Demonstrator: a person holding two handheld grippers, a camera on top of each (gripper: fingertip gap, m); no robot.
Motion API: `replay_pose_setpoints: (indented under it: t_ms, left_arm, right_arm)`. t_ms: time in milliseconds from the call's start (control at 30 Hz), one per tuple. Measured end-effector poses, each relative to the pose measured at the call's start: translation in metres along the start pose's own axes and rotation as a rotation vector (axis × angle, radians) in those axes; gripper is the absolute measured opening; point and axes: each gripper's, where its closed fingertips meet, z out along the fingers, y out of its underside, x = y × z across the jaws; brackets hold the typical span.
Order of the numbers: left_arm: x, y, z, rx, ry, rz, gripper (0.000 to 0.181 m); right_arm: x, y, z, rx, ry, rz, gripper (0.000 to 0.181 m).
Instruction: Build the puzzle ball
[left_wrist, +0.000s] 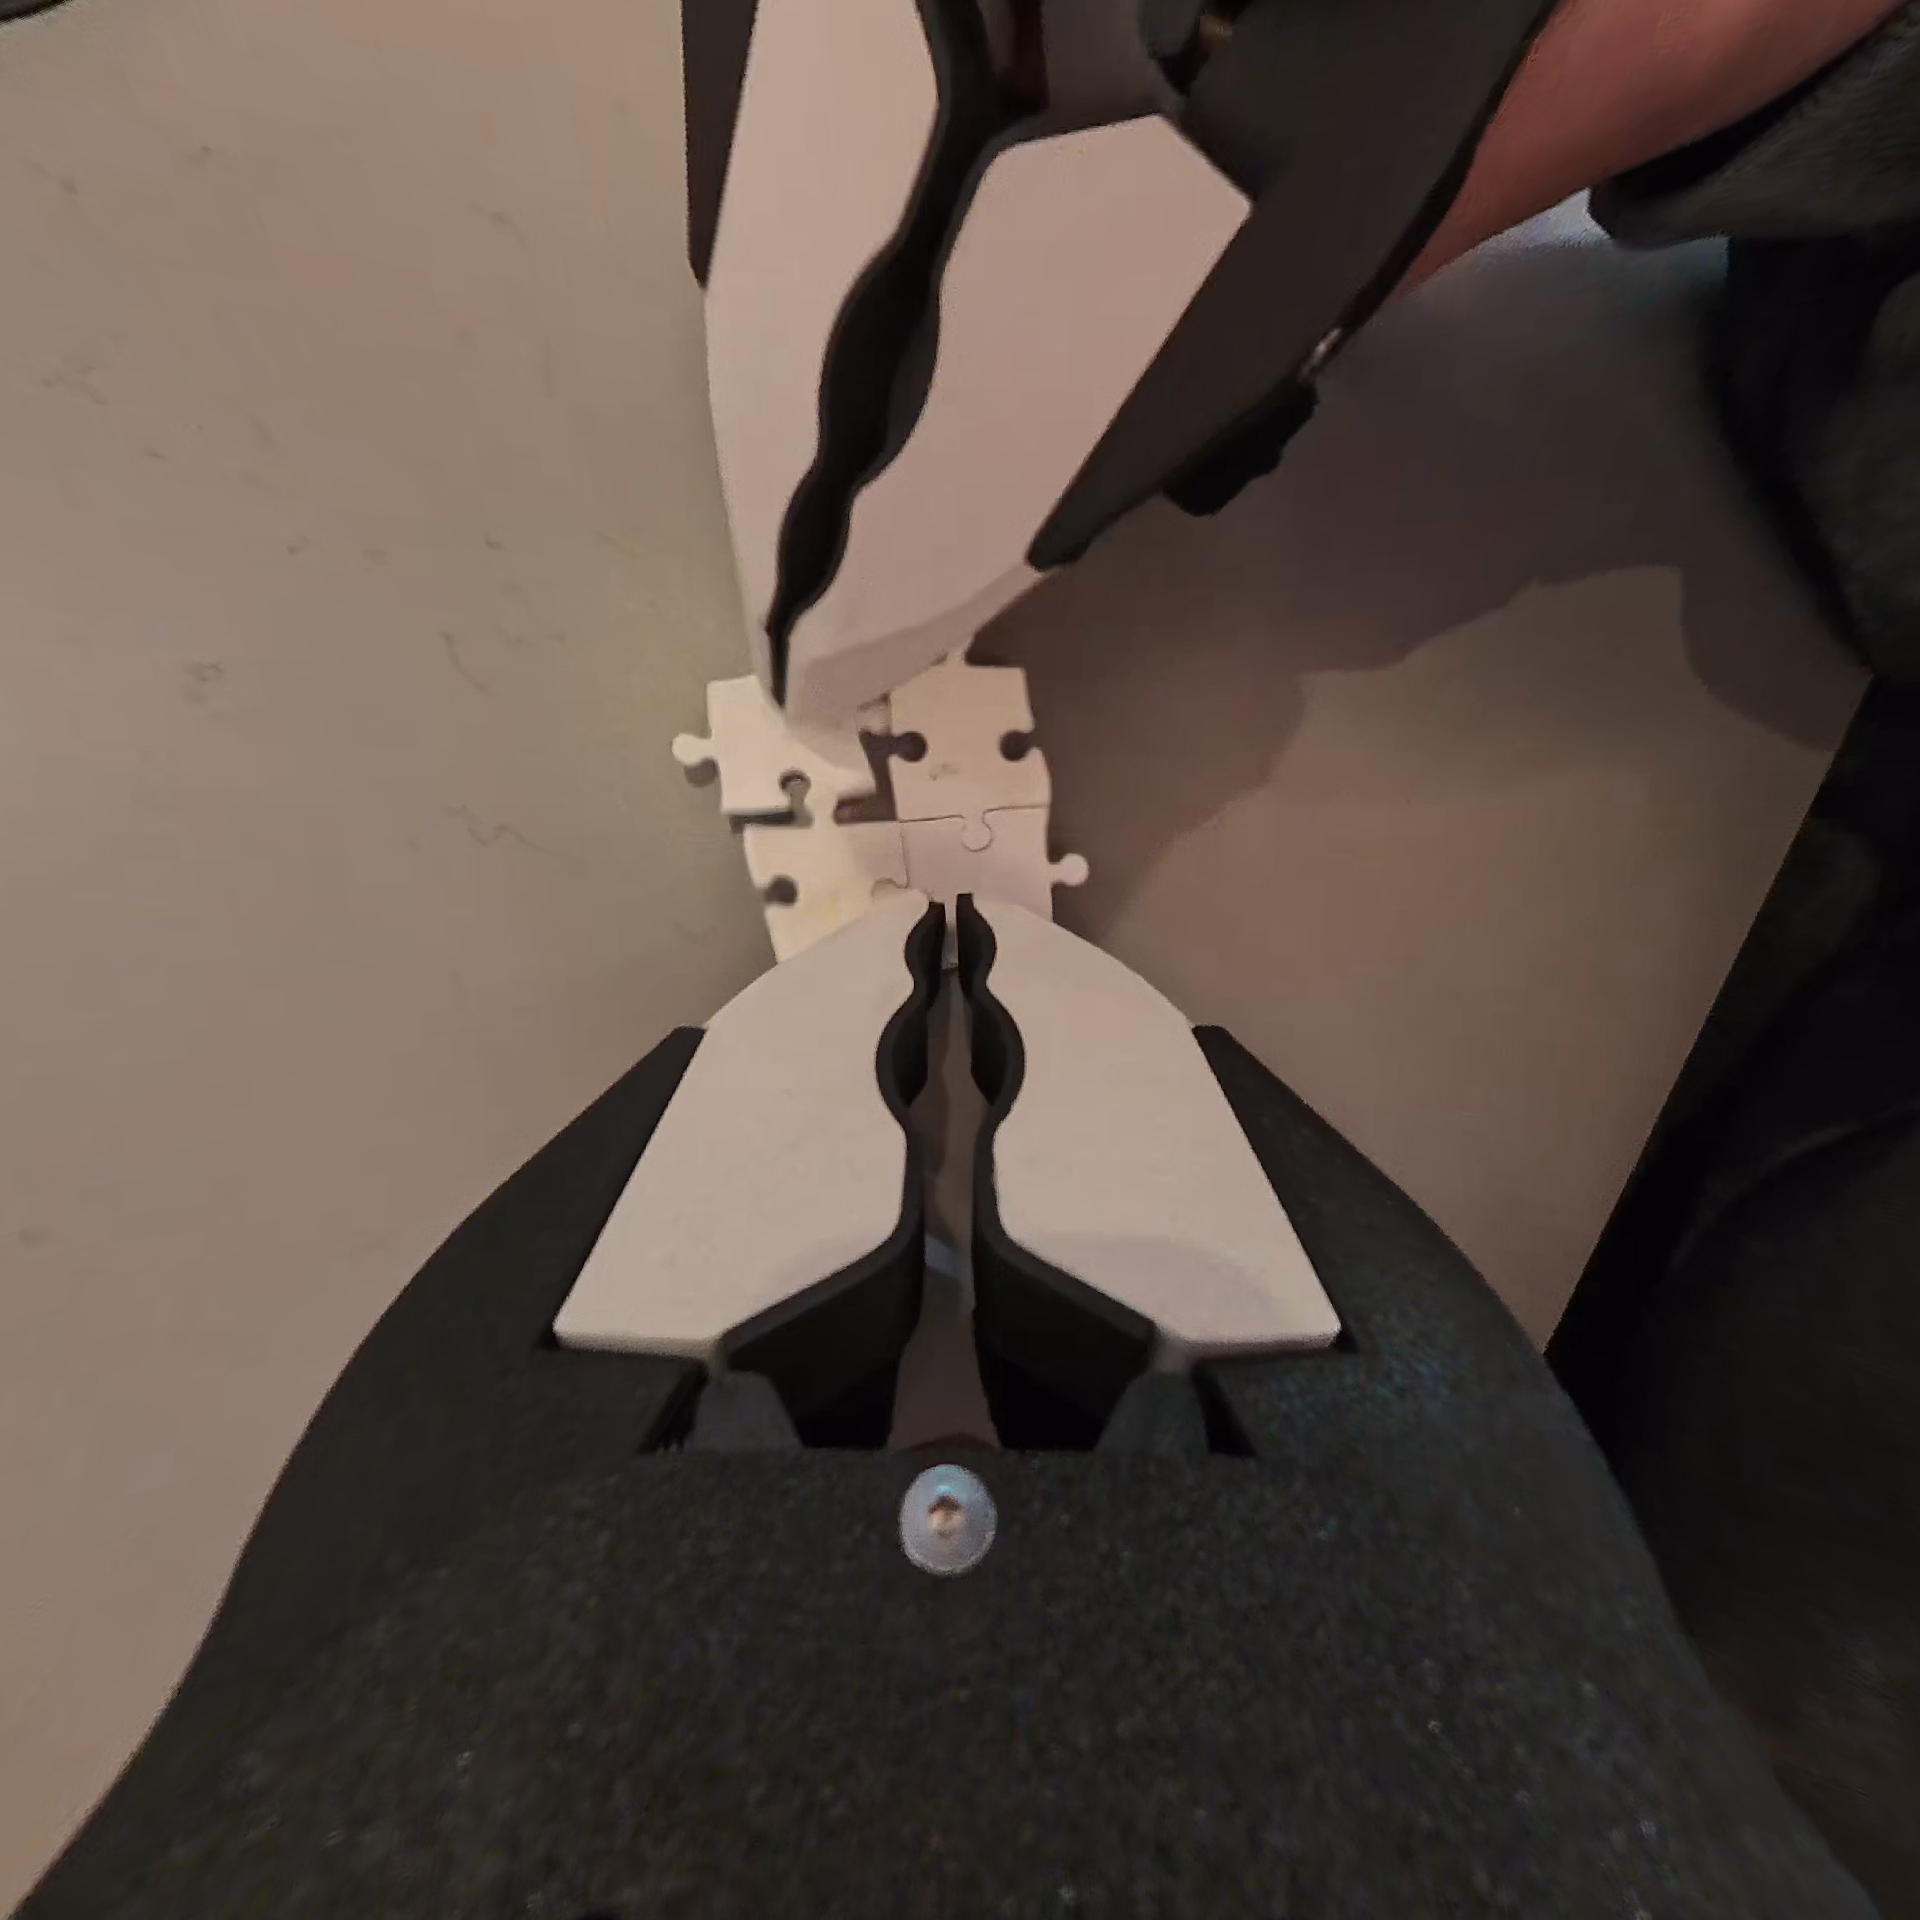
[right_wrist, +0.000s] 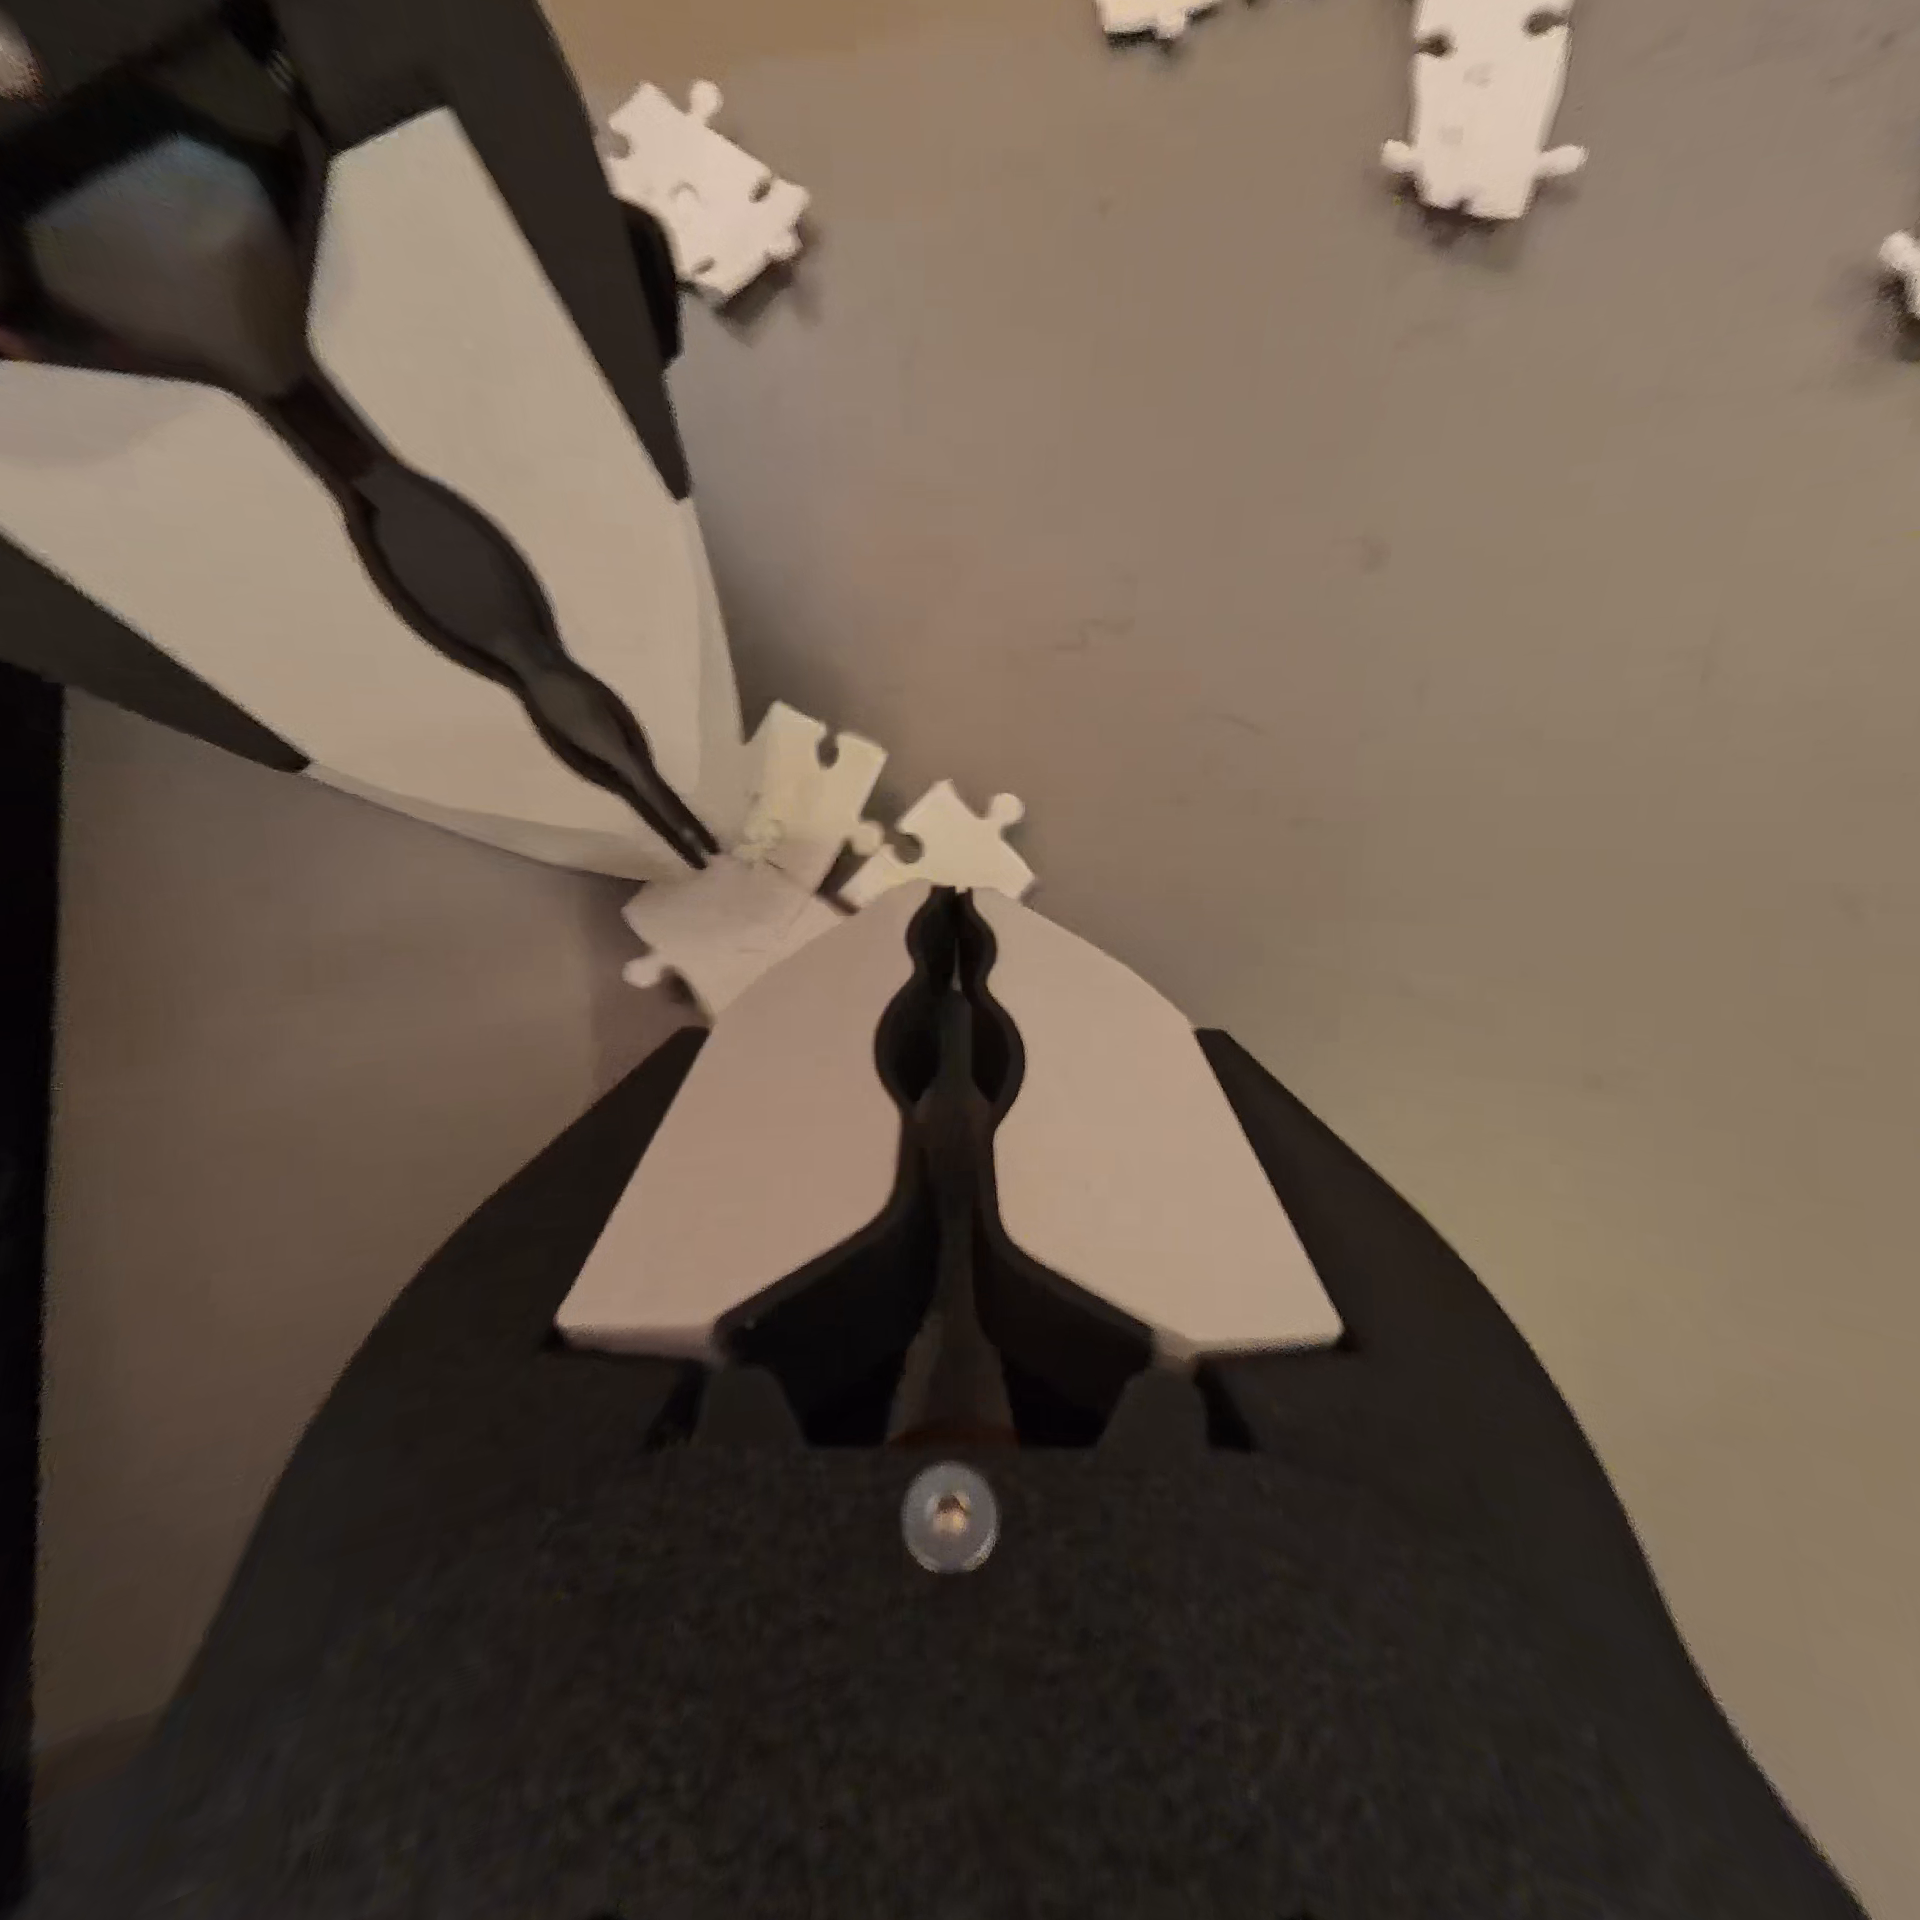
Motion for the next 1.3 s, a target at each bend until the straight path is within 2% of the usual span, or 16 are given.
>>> replay_pose_setpoints:
  t_ms: [233,300,367,533,600,800,933,1033,1133,1300]
  left_arm:
    - [-0.006,-0.001,0.002,-0.012,-0.021,0.009,0.002]
    - [-0.008,0.0,0.001,-0.017,-0.025,0.009,0.002]
    - [-0.008,0.001,0.0,-0.015,-0.025,0.007,0.002]
    - [-0.006,0.002,-0.001,-0.016,-0.023,0.009,0.002]
    - [-0.006,0.002,0.0,-0.019,-0.025,0.011,0.002]
    - [-0.007,0.002,-0.002,-0.016,-0.025,0.004,0.002]
    - [-0.008,0.002,-0.003,-0.013,-0.024,0.001,0.002]
    - [-0.007,0.002,-0.003,-0.015,-0.021,0.001,0.002]
    - [-0.006,0.003,-0.002,-0.023,-0.021,0.009,0.002]
    - [-0.005,0.004,-0.001,-0.029,-0.025,0.015,0.002]
  right_arm:
    - [0.007,0.004,-0.004,-0.017,0.027,0.037,0.0]
    - [0.006,-0.004,-0.009,0.033,0.002,0.052,0.002]
    - [0.008,-0.012,-0.015,0.08,-0.025,0.061,0.008]
    - [0.018,-0.012,-0.009,0.043,-0.082,-0.001,0.028]
    - [0.017,-0.01,-0.003,0.019,-0.118,-0.023,0.03]
    - [0.017,-0.001,-0.002,-0.014,-0.062,-0.08,0.024]
    - [0.017,0.01,-0.01,-0.032,0.02,-0.054,0.005]
    - [0.012,0.01,-0.015,-0.012,0.052,-0.018,0.012]
    - [0.0,0.007,-0.018,-0.002,0.018,-0.012,0.016]
    - [0.007,0.009,-0.011,-0.017,0.052,-0.03,0.016]
